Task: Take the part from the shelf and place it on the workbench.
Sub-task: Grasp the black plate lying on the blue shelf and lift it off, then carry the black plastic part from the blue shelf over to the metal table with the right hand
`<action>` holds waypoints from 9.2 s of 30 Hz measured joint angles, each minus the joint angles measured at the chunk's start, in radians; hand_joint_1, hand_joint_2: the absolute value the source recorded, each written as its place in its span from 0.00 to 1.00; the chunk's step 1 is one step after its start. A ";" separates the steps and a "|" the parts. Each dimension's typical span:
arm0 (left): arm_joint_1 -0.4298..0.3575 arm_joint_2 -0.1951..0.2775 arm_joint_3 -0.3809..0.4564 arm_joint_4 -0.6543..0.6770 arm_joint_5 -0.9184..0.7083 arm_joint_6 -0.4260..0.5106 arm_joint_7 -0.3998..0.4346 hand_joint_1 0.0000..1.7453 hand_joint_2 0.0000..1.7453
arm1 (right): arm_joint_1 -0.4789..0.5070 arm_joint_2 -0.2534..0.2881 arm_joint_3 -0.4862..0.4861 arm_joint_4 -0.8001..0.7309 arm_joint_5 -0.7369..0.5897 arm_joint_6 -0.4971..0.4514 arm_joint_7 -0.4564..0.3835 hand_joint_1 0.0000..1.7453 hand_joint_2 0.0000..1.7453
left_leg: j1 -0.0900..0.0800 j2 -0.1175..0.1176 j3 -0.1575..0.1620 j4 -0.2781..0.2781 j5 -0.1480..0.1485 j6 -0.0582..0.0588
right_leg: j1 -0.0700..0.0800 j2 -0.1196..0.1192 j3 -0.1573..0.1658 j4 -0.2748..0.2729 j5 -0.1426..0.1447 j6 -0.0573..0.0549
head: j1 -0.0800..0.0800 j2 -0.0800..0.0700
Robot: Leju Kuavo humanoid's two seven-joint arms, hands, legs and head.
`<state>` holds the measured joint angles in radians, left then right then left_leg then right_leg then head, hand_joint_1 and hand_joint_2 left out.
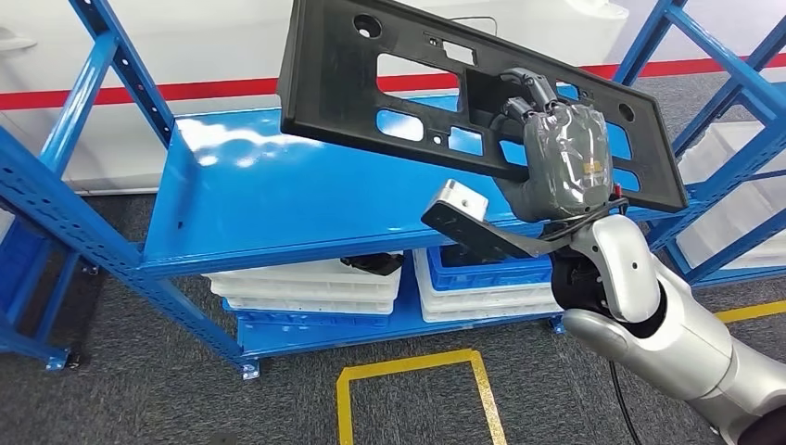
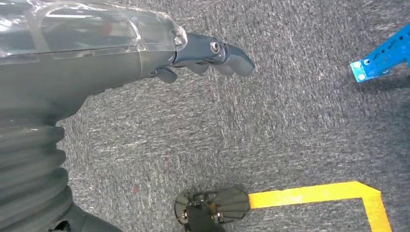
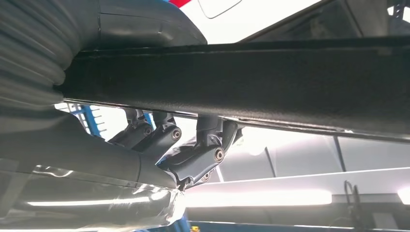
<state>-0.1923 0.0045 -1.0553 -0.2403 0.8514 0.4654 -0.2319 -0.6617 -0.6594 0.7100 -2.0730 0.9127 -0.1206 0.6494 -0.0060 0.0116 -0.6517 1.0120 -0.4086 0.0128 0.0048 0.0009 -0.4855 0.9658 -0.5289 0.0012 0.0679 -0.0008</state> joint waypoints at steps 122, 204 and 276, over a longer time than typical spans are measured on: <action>-0.015 0.019 0.027 -0.014 -0.056 -0.021 0.023 0.00 1.00 | 0.205 -0.068 -0.182 -0.160 0.064 0.083 0.012 1.00 1.00 | 0.000 -0.013 0.007 -0.010 0.011 0.002 | 0.000 -0.006 0.031 -0.016 -0.010 0.006 | -0.006 0.000; -0.002 0.031 0.083 -0.011 -0.035 -0.032 -0.044 0.00 1.00 | 0.424 -0.117 -0.430 -0.234 0.008 0.070 0.012 1.00 1.00 | 0.016 -0.053 0.082 -0.018 -0.065 0.015 | -0.020 0.071 -0.102 0.063 0.016 0.039 | -0.020 0.000; 0.008 0.027 0.115 -0.011 -0.018 -0.026 -0.050 0.00 1.00 | 0.543 -0.167 -0.619 -0.283 -0.007 0.151 0.012 1.00 1.00 | 0.005 0.093 0.135 -0.014 -0.132 -0.010 | -0.002 -0.066 -0.114 0.037 0.067 0.019 | 0.007 0.000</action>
<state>-0.1838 0.0318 -0.9399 -0.2518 0.8334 0.4391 -0.2815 -0.1184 -0.8261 0.0906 -2.3558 0.9054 0.0306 0.6611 -0.0009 0.1042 -0.5169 0.9981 -0.5408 0.0030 0.0029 -0.0653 -0.5999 1.0031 -0.4623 0.0206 0.0751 -0.0008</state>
